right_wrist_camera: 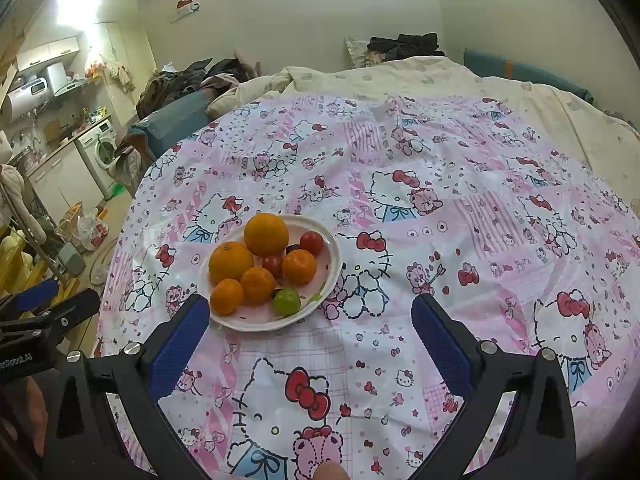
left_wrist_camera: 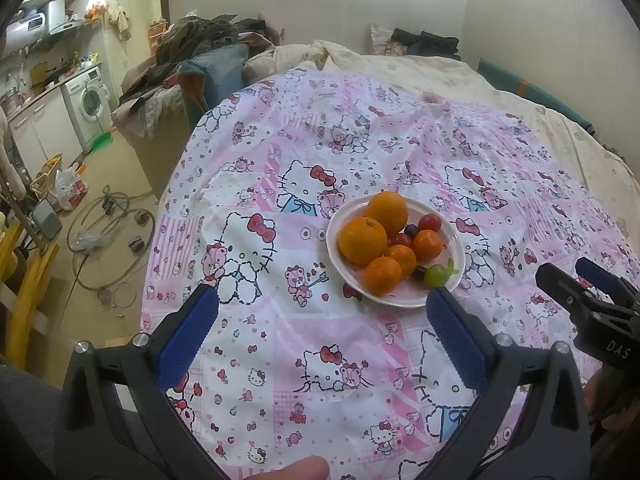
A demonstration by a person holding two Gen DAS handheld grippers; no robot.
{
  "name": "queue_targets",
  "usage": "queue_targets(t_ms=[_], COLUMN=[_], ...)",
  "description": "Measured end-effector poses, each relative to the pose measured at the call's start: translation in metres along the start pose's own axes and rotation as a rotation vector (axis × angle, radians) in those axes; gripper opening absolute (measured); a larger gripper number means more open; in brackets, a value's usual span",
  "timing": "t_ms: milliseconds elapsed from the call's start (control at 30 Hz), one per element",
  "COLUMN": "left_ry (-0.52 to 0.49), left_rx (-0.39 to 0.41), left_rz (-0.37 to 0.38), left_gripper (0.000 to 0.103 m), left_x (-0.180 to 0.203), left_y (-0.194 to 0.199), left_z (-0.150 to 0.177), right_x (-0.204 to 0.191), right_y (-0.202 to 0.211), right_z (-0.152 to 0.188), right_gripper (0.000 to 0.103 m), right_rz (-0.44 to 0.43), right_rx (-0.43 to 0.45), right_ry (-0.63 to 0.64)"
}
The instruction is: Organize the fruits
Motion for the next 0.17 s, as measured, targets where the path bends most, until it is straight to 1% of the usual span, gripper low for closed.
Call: queue_targets(t_ms=[167], left_ry=[0.005], left_rx=[0.006], left_rz=[-0.010], left_gripper=[0.103], left_x=[-0.0007], left_y=[0.0001], left_z=[0.0003], right_x=[-0.0004], right_y=[0.0002], right_z=[-0.0014], right_gripper=[0.103], right_rz=[0.000], right_rx=[0.003], right_ry=[0.002])
Point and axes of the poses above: each gripper's, at about its wrist camera, not at the fingertips, and y roughly against the way its jaws point, x to its right, z to its underside, the point moved 7 cm from there along -y, roughly the way its jaws point, and after that the axes turned 11 degrees about y, right-handed, at the moved point
